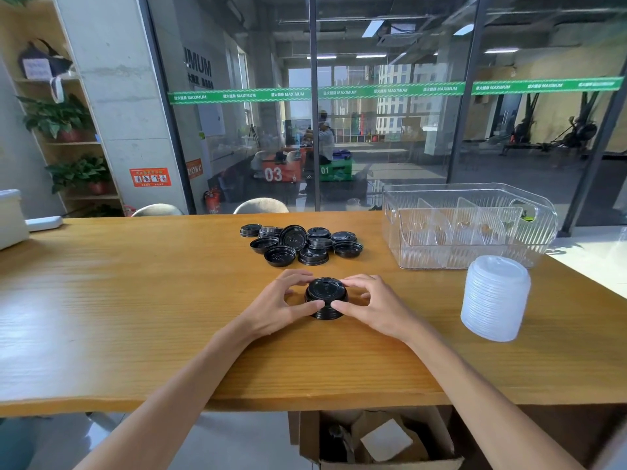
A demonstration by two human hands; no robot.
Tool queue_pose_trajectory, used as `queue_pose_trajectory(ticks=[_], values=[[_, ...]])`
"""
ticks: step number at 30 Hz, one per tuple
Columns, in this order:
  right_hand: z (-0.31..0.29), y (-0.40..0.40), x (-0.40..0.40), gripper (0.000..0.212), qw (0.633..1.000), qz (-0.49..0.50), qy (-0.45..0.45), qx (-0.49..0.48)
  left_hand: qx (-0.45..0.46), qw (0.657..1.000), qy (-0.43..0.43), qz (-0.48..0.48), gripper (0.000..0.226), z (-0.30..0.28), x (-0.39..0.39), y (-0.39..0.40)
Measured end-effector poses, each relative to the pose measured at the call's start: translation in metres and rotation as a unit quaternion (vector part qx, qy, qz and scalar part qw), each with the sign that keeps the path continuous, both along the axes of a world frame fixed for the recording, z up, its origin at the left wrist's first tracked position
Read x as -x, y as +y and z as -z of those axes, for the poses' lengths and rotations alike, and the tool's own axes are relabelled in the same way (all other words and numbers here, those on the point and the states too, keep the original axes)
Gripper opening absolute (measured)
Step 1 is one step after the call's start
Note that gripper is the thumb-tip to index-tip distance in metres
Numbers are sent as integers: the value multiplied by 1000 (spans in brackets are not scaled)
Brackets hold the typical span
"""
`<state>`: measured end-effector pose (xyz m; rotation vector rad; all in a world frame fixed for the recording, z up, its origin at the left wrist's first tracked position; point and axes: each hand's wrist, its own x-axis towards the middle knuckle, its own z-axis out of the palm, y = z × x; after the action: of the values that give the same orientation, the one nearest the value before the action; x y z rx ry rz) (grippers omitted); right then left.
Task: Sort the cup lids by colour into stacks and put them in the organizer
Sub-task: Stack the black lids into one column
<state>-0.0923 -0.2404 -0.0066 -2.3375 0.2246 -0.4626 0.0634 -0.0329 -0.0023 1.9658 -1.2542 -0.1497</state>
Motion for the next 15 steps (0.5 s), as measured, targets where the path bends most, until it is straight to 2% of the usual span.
queue_pose_trajectory(ticks=[9, 15], values=[[2, 1, 4, 88, 999, 10, 10, -34, -9, 1000, 25, -7, 55, 3, 1, -2], [3, 2, 2, 79, 1000, -6, 2, -23, 7, 999, 54, 0, 54, 0, 2, 1]])
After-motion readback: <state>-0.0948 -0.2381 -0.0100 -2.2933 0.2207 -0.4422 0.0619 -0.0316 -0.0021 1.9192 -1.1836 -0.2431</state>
